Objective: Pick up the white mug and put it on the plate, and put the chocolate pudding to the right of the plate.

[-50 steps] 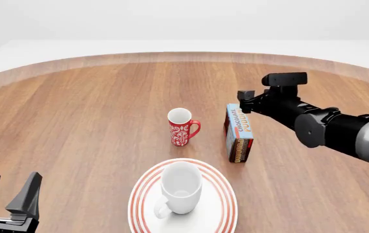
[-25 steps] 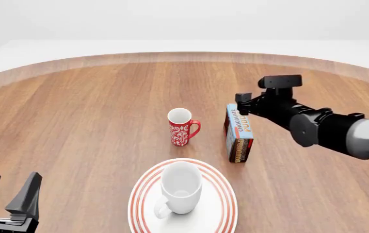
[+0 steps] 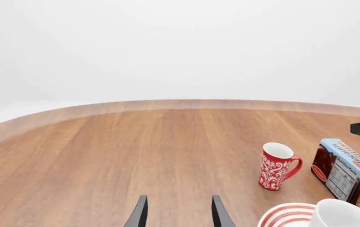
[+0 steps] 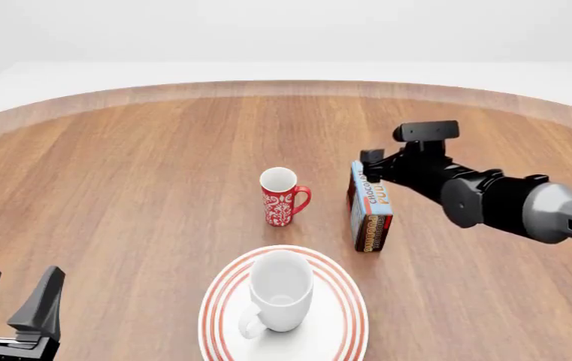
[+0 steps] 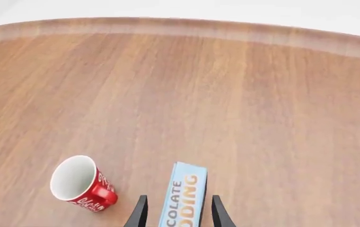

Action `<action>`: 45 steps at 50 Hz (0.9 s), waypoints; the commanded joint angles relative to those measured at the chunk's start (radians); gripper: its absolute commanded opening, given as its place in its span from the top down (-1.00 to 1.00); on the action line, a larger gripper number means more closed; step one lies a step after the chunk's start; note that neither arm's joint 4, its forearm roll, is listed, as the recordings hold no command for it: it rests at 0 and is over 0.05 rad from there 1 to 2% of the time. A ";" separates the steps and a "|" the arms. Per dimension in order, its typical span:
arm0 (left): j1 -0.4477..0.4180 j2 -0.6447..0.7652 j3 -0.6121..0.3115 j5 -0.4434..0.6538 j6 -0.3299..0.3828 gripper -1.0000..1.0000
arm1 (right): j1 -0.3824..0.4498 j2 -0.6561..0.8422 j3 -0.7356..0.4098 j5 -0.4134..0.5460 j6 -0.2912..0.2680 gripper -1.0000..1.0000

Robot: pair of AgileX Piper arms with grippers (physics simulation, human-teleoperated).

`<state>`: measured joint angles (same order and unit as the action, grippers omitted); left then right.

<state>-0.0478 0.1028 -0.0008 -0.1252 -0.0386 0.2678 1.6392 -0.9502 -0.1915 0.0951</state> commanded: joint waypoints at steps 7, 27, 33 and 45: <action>0.000 -0.004 0.000 0.003 -0.004 -1.00 | 0.003 0.032 -0.007 -0.009 -0.002 -1.00; 0.001 -0.012 0.000 0.009 -0.006 -1.00 | 0.005 0.064 -0.013 -0.019 -0.006 -1.00; 0.001 -0.016 0.000 0.013 -0.006 -1.00 | 0.003 0.069 -0.013 -0.022 -0.003 -1.00; 0.002 -0.011 0.000 0.010 -0.006 -1.00 | -0.001 0.078 -0.010 -0.029 0.002 -1.00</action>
<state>-0.0464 0.0897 -0.0009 -0.1142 -0.0442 0.2691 1.7086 -0.9609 -0.2158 0.0936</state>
